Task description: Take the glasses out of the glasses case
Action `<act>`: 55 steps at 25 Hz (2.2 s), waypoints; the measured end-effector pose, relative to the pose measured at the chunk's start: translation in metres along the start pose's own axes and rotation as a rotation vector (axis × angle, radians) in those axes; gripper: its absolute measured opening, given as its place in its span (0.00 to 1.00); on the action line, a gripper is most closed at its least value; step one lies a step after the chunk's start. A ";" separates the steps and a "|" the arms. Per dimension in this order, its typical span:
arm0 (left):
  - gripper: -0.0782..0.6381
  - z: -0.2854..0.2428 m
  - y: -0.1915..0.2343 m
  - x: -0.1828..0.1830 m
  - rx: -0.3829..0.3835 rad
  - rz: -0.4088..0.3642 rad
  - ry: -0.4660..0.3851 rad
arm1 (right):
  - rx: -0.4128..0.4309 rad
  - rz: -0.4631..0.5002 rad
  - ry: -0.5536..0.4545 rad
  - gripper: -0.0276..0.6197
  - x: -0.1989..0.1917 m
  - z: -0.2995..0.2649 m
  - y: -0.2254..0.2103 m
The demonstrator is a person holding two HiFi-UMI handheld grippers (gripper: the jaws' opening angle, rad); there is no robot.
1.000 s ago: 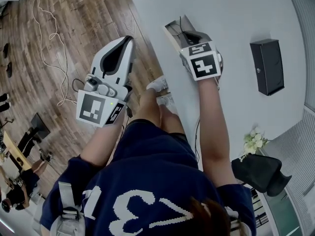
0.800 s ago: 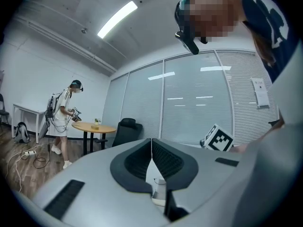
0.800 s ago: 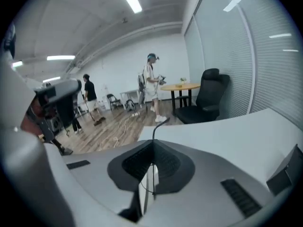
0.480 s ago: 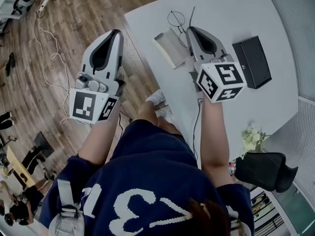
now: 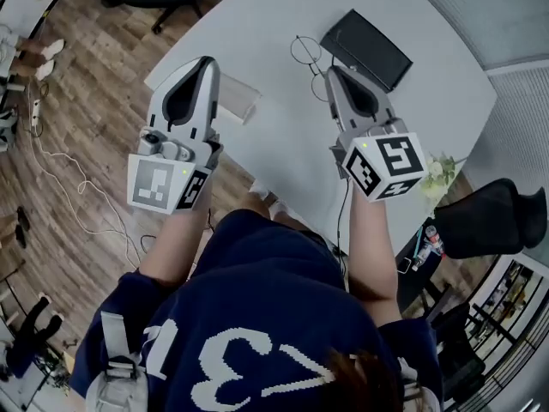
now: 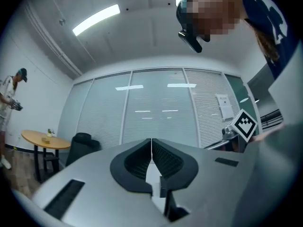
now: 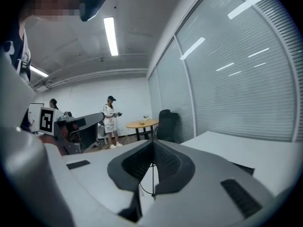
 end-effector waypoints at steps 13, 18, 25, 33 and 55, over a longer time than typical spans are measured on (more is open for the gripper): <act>0.14 -0.118 -0.168 -0.021 -0.501 0.125 -0.027 | -0.558 -0.150 0.002 0.08 -0.056 0.205 -0.107; 0.14 -0.123 -0.198 -0.040 -0.576 0.140 0.030 | -0.666 -0.204 0.180 0.08 -0.134 0.221 -0.122; 0.14 -0.120 -0.214 -0.069 -0.624 0.149 0.118 | -0.688 -0.277 0.405 0.08 -0.227 0.220 -0.127; 0.14 -0.121 -0.221 -0.080 -0.652 0.154 0.156 | -0.663 -0.325 0.529 0.09 -0.251 0.211 -0.126; 0.14 -0.162 -0.233 0.036 -0.693 0.096 -0.112 | -0.787 -0.083 -0.468 0.08 0.022 0.312 -0.104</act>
Point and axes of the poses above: the fingertips, and each gripper's own axes: z backward along the fingers, y to its left, x out of its top, the point moved 8 cm from there along z, backward along the fingers, and after that the axes turned 5 degrees about -z, right-handed, at the moved point
